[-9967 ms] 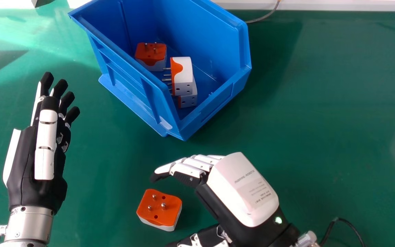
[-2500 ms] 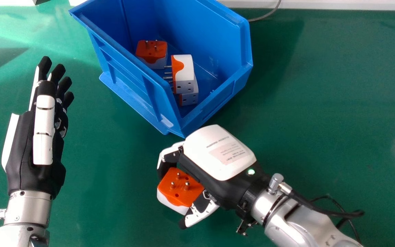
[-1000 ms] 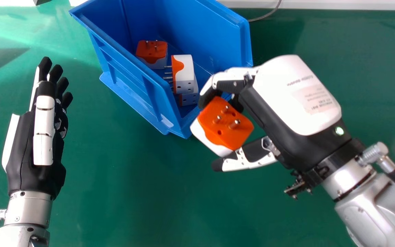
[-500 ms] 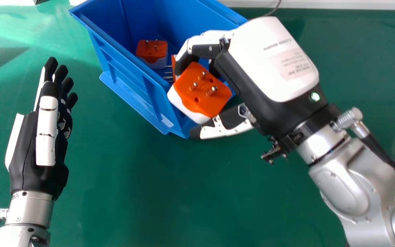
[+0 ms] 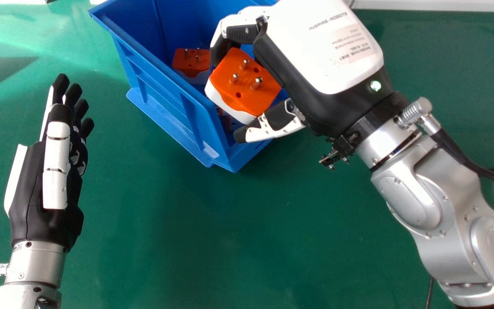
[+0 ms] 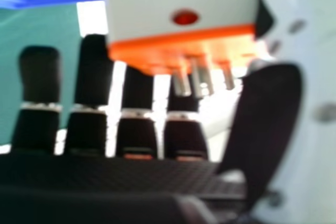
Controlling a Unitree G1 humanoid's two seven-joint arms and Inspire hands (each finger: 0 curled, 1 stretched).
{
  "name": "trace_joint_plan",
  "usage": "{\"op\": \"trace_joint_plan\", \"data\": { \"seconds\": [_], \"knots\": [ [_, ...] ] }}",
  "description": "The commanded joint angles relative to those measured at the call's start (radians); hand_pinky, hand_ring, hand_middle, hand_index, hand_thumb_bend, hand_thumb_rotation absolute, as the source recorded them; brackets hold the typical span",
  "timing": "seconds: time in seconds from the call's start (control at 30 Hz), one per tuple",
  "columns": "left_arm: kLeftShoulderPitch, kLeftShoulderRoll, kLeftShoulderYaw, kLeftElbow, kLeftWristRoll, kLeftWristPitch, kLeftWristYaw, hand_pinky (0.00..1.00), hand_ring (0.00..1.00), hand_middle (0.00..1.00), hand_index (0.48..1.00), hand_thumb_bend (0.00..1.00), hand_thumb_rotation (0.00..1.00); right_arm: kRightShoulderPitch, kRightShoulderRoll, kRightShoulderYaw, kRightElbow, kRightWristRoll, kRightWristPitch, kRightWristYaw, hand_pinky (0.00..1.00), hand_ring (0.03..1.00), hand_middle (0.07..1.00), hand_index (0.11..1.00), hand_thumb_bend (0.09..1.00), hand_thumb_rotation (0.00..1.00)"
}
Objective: Pick all objects and put in blue box
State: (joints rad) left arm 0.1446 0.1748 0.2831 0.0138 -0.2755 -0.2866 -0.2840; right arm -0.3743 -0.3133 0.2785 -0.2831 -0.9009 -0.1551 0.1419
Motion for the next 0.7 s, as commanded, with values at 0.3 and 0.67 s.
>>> {"op": "trace_joint_plan", "data": {
  "seconds": [0.3, 0.67],
  "knots": [
    [-0.003, 0.019, 0.004, -0.024, -0.007, -0.002, -0.016, 0.99, 0.99, 1.00, 1.000, 0.48, 0.98, -0.121, 0.002, 0.006, 0.131, -0.010, 0.017, -0.047, 0.31, 0.410, 0.501, 0.523, 0.491, 0.00],
    [0.008, 0.015, 0.000, -0.044, 0.005, 0.005, -0.001, 1.00, 1.00, 1.00, 1.000, 0.48, 0.98, -0.206, 0.044, 0.073, 0.304, -0.023, 0.027, -0.107, 0.31, 0.411, 0.497, 0.517, 0.492, 0.00]
  ]
}}
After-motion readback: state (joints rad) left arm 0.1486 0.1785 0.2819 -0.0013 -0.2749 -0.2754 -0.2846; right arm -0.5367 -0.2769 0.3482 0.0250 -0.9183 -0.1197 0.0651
